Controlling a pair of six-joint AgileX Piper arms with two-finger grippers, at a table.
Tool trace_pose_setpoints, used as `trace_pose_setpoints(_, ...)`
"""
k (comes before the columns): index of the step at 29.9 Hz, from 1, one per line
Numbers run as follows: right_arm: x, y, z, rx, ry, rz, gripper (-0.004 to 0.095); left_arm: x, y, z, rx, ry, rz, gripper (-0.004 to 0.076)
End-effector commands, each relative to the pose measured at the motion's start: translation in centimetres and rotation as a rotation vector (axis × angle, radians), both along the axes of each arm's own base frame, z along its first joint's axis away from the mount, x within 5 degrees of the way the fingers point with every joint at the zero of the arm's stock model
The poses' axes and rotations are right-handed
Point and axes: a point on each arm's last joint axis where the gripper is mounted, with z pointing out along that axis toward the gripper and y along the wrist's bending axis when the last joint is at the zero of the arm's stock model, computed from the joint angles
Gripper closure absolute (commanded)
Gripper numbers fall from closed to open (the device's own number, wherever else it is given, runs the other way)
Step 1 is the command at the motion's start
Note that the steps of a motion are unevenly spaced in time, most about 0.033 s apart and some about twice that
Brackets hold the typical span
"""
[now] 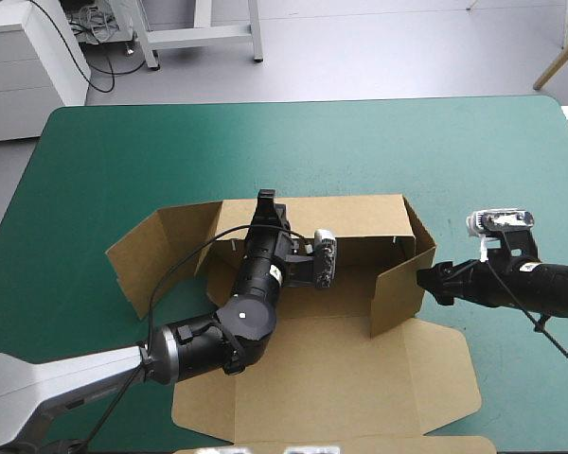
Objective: Fold the box
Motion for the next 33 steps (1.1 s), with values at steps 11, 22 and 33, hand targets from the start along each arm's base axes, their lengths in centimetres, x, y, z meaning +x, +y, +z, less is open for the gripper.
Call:
trace_pose_setpoints(11, 0.6, 3.5, -0.5, -0.024, -0.241, 0.043, 0.0075, -0.2, 0.6, 2.4, -0.046, -0.070, 0.018, 0.0734)
trace_pose_setpoints(22, 0.6, 7.1, -0.4, -0.035, -0.315, 0.058, 0.0095, -0.2, 0.7, 2.4, -0.046, -0.070, 0.019, 0.0734)
trace_pose_setpoints(33, 1.5, 9.5, -1.7, -0.046, -0.316, 0.072, 0.0261, -0.2, 0.6, 2.3, -0.044, -0.069, 0.019, 0.0734)
